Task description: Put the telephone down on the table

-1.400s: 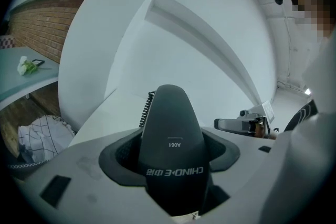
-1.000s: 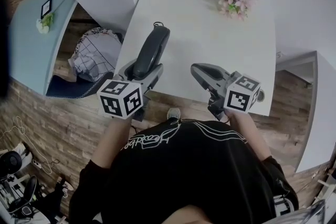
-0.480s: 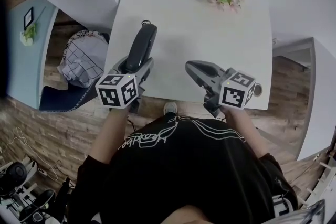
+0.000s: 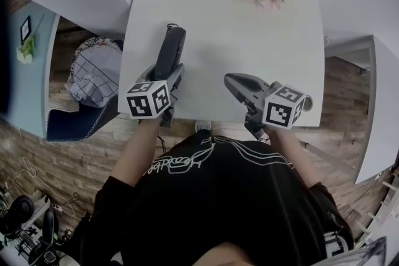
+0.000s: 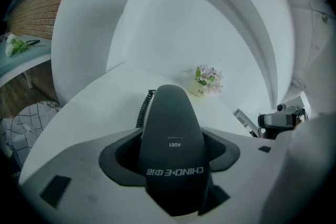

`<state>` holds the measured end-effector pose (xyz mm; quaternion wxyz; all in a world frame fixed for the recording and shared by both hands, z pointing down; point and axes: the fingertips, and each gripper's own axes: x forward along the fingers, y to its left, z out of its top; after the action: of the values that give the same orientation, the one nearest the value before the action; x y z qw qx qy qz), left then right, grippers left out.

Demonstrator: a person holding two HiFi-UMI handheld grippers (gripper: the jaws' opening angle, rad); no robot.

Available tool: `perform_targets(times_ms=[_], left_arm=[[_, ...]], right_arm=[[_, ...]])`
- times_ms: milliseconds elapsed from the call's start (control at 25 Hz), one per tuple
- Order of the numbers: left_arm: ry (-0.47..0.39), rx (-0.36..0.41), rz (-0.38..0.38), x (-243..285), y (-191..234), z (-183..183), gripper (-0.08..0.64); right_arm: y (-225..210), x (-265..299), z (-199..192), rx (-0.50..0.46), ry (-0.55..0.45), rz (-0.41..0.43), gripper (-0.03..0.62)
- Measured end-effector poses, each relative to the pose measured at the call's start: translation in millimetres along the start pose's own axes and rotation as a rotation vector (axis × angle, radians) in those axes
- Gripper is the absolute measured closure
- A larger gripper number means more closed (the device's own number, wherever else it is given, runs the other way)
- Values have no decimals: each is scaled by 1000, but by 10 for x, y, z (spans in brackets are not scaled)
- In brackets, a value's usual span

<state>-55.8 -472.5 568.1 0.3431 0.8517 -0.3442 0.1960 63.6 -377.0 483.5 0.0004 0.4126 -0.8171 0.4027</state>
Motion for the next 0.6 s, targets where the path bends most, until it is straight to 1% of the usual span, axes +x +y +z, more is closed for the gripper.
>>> perform_targets(times_ms=[80,240,400,480,600], left_arm=[[6,4,13,65,30,-22,273],[5,74,48,176,56,-12,273],[21,104,83,252,55,2,273],[36,138,109,283,44,-9,273],[61,200,170,327,55,-43,273]], right_arm=[[-43,-3,9,11,-2,-6,552],[-98,7,41,23,-10,-10,554],[-134,7,33,35,-16,-14,552],[-145,6,40,39,-22,-15,552],[-163,4,32,46,-27,-17,552]])
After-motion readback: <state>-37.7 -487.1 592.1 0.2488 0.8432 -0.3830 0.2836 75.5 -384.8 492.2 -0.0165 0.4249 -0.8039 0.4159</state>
